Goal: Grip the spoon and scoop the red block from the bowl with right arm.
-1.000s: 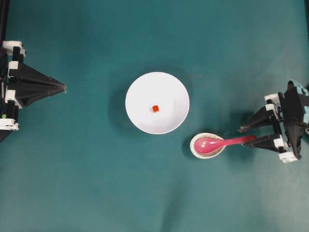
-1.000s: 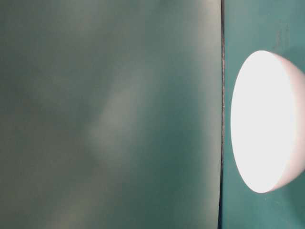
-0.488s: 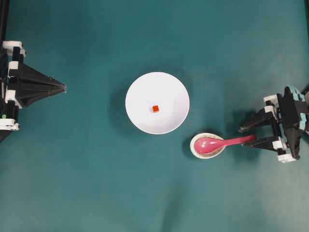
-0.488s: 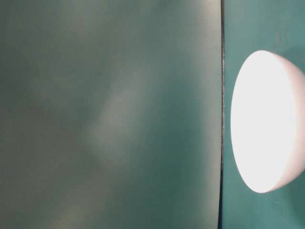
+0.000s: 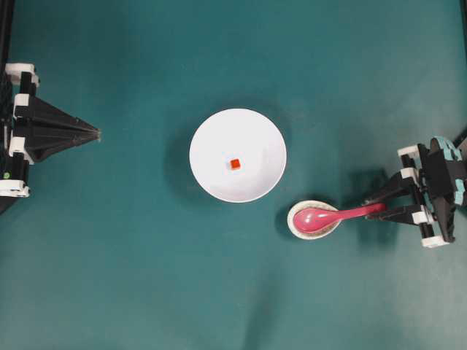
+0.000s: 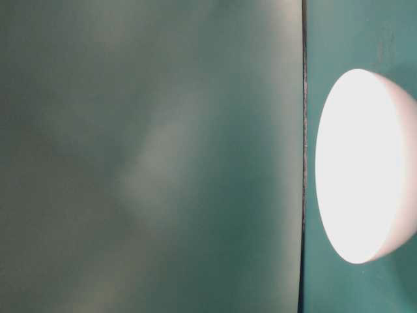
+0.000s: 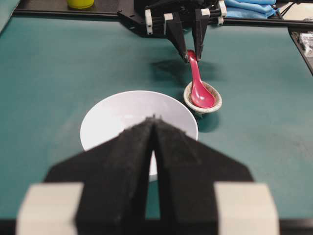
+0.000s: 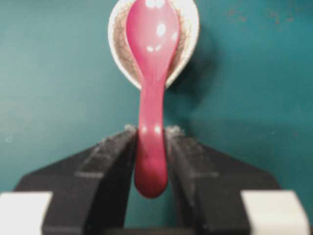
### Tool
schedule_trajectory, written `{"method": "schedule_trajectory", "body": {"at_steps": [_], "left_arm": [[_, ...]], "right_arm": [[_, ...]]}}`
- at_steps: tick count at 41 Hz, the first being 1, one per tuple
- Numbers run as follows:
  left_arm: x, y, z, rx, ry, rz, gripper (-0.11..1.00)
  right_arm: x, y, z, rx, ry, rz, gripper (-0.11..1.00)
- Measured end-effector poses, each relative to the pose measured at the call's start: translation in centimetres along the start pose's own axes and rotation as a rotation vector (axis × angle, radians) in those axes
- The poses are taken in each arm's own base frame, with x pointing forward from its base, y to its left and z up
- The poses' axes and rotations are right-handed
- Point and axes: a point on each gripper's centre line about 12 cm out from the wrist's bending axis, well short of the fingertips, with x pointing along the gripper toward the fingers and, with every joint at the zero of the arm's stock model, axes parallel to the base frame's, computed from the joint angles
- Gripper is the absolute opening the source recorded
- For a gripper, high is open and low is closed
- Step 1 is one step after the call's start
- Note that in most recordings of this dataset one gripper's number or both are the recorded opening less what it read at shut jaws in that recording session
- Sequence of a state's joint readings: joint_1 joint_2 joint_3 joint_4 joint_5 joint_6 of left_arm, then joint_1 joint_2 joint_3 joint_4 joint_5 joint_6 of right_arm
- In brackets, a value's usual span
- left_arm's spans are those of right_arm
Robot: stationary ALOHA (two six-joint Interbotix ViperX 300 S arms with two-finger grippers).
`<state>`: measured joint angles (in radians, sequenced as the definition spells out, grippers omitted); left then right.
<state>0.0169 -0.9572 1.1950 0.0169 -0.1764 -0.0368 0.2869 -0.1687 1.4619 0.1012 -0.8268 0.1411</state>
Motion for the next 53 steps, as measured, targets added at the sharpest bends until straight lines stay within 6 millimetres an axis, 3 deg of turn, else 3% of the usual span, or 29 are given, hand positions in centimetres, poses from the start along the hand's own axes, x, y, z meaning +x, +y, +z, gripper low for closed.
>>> {"method": "schedule_trajectory", "body": {"at_steps": [39,53], "left_arm": [[0.0,0.0,0.0,0.002,0.0,0.0,0.0],[0.0,0.0,0.0,0.001,0.0,0.001,0.0]], "right_arm": [[0.4,0.0,0.2,-0.007,-0.003,-0.01,0.25],[1.9,0.6,3.6,0.029,-0.082,-0.008,0.25]]}}
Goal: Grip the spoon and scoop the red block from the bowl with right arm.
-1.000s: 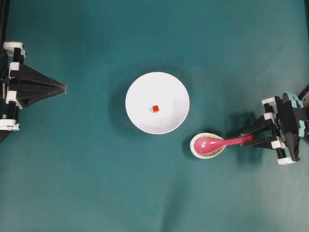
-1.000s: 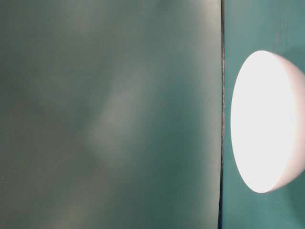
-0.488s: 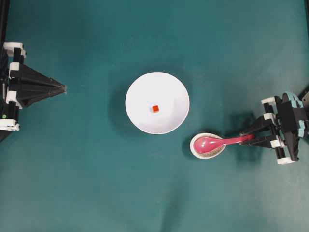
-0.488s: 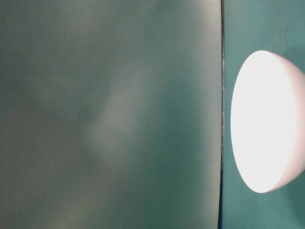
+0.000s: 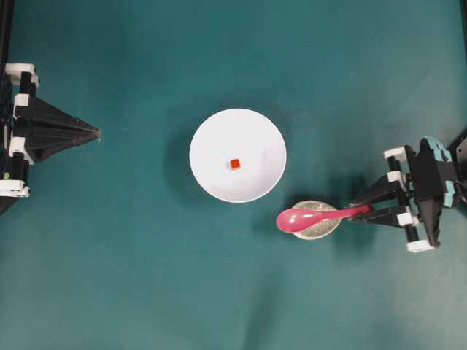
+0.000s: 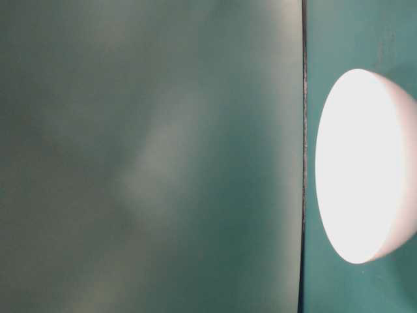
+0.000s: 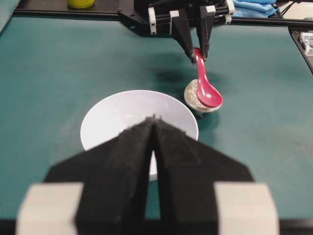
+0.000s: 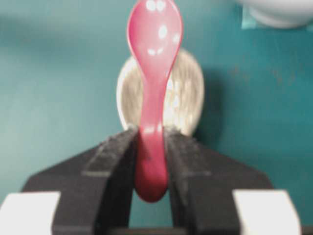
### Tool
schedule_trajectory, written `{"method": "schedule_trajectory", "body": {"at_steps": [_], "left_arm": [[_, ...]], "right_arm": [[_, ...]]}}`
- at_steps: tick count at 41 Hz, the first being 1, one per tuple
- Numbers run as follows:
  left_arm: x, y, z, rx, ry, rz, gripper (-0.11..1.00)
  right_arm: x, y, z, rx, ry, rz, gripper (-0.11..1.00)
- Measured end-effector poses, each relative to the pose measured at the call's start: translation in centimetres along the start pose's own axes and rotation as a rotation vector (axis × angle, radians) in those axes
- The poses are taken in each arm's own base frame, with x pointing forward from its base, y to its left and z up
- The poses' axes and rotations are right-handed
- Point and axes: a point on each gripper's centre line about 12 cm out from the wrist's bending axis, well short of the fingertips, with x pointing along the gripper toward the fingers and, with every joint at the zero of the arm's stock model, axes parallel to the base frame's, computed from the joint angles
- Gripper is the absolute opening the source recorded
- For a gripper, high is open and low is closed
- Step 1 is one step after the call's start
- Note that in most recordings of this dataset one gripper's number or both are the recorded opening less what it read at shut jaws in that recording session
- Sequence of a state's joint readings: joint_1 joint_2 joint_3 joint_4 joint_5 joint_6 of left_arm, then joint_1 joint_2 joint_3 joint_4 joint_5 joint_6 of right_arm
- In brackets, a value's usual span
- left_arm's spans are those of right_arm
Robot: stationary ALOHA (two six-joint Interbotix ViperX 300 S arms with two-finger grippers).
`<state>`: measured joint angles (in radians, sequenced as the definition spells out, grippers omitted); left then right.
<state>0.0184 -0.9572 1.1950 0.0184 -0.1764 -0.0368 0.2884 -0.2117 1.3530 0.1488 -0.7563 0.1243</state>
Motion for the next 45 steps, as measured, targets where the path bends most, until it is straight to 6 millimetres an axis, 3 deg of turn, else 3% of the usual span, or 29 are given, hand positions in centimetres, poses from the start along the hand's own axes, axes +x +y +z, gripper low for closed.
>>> {"method": "schedule_trajectory", "body": {"at_steps": [7,17,30,34,45], "left_arm": [[0.0,0.0,0.1,0.0,-0.003,0.0,0.0],[0.0,0.0,0.1,0.0,-0.003,-0.002,0.0],[0.0,0.0,0.0,0.005,-0.002,0.0,0.0],[0.0,0.0,0.0,0.008,-0.003,-0.002,0.0],[0.2,0.0,-0.1,0.008,0.0,-0.002,0.0]], "right_arm": [[0.5,0.7,2.7,0.037,0.006,0.005,0.25],[0.1,1.5,10.3,0.106,0.016,0.005,0.25],[-0.6,-2.1,17.5,0.251,0.299,-0.15,0.25],[-0.1,-3.5,18.4,0.275,0.374,-0.193,0.25],[4.0,-4.9,18.0,0.3,0.574,-0.227,0.25]]}}
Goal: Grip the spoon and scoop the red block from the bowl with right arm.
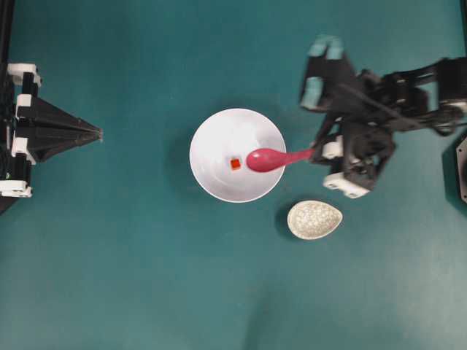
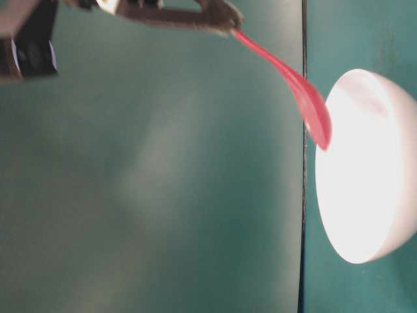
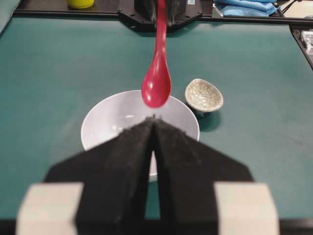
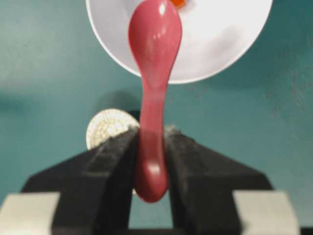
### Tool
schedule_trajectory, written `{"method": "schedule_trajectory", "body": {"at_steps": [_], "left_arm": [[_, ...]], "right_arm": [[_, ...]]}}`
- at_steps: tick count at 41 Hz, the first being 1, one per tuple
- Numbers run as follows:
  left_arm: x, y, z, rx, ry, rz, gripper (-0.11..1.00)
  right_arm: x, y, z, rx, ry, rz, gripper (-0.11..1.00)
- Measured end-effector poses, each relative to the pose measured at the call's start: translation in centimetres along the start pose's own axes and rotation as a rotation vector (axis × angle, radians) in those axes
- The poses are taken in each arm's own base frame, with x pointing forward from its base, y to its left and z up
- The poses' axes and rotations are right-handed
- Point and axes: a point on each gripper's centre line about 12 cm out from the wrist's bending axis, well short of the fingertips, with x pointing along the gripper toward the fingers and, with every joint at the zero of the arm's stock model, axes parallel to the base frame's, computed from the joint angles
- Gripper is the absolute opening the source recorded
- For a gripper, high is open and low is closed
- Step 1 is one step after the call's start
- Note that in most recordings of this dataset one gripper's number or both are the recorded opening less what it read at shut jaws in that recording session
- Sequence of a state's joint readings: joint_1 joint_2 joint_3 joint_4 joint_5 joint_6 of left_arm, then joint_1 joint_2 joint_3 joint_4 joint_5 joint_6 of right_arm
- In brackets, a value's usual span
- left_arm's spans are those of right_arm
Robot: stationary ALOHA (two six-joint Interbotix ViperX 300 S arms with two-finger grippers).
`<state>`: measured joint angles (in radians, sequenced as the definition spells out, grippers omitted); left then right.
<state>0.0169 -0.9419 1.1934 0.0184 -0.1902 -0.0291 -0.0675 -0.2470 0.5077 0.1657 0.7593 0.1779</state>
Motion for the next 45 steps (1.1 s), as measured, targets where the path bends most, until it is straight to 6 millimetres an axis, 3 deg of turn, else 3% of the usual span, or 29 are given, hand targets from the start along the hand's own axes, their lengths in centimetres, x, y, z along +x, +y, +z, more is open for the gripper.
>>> {"method": "schedule_trajectory", "body": {"at_steps": [17,45], "left_arm": [[0.0,0.0,-0.1,0.0,0.005,0.0,0.0],[0.0,0.0,-0.1,0.021,0.003,0.0,0.0]], "right_arm": [[4.8,0.0,1.9,-0.004,0.152,-0.042,0.25],[5.9,-0.6,1.4,-0.027,0.238,-0.084,0.25]]}}
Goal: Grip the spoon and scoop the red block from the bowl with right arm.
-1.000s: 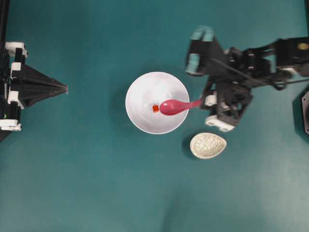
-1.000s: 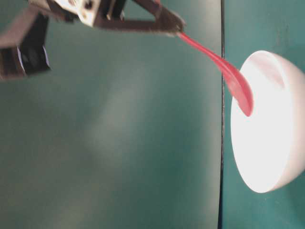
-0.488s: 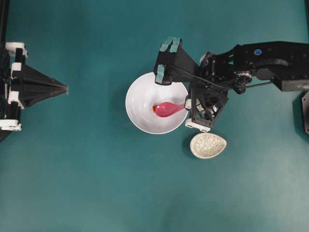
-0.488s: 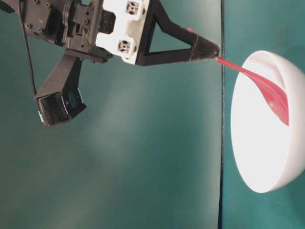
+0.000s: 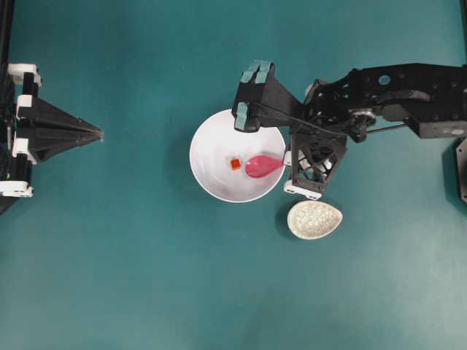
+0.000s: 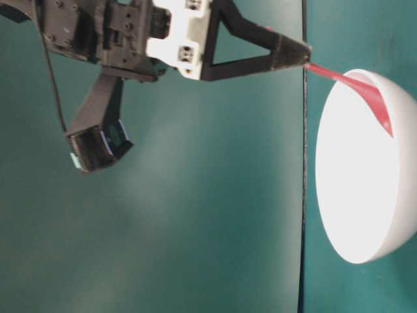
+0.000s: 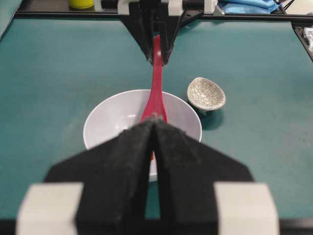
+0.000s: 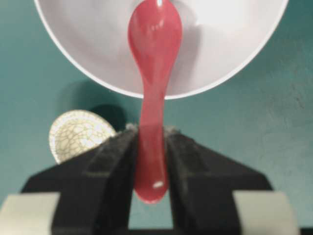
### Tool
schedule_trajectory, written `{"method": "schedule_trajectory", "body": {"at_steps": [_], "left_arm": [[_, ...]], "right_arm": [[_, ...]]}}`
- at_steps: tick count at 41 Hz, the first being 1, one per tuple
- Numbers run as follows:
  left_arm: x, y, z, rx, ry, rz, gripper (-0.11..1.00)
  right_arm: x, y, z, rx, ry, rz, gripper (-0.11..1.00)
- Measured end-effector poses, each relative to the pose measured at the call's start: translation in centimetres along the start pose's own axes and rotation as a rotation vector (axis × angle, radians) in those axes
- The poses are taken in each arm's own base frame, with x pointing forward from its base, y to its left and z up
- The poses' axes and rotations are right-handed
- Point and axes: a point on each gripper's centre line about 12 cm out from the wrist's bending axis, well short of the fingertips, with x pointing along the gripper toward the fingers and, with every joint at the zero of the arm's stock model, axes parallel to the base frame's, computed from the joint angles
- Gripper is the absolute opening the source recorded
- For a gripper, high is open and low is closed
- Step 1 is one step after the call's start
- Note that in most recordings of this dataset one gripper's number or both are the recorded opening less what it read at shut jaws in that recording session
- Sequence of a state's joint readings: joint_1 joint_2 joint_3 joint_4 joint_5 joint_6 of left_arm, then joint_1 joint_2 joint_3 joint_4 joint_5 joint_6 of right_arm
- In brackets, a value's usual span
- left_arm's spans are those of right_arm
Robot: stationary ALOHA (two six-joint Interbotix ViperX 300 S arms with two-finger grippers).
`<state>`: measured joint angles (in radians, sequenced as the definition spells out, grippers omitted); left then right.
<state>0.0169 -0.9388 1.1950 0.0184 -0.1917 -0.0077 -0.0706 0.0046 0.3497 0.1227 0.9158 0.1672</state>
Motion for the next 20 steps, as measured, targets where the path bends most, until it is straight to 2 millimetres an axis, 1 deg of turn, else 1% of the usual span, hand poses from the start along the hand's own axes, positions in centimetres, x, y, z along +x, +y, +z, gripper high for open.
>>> {"method": "schedule_trajectory", "body": {"at_steps": [6,13,20], "left_arm": [[0.0,0.0,0.1,0.002,-0.002,0.0,0.0],[0.0,0.0,0.0,0.003,-0.002,0.0,0.0],[0.0,0.0,0.0,0.02,0.0,0.0,0.0]], "right_arm": [[0.7,-0.1,0.2,0.001,-0.004,-0.002,0.25],[1.1,-0.1,0.9,0.001,-0.048,0.002,0.25],[0.9,-0.2,2.4,0.006,-0.116,0.011,0.25]]}}
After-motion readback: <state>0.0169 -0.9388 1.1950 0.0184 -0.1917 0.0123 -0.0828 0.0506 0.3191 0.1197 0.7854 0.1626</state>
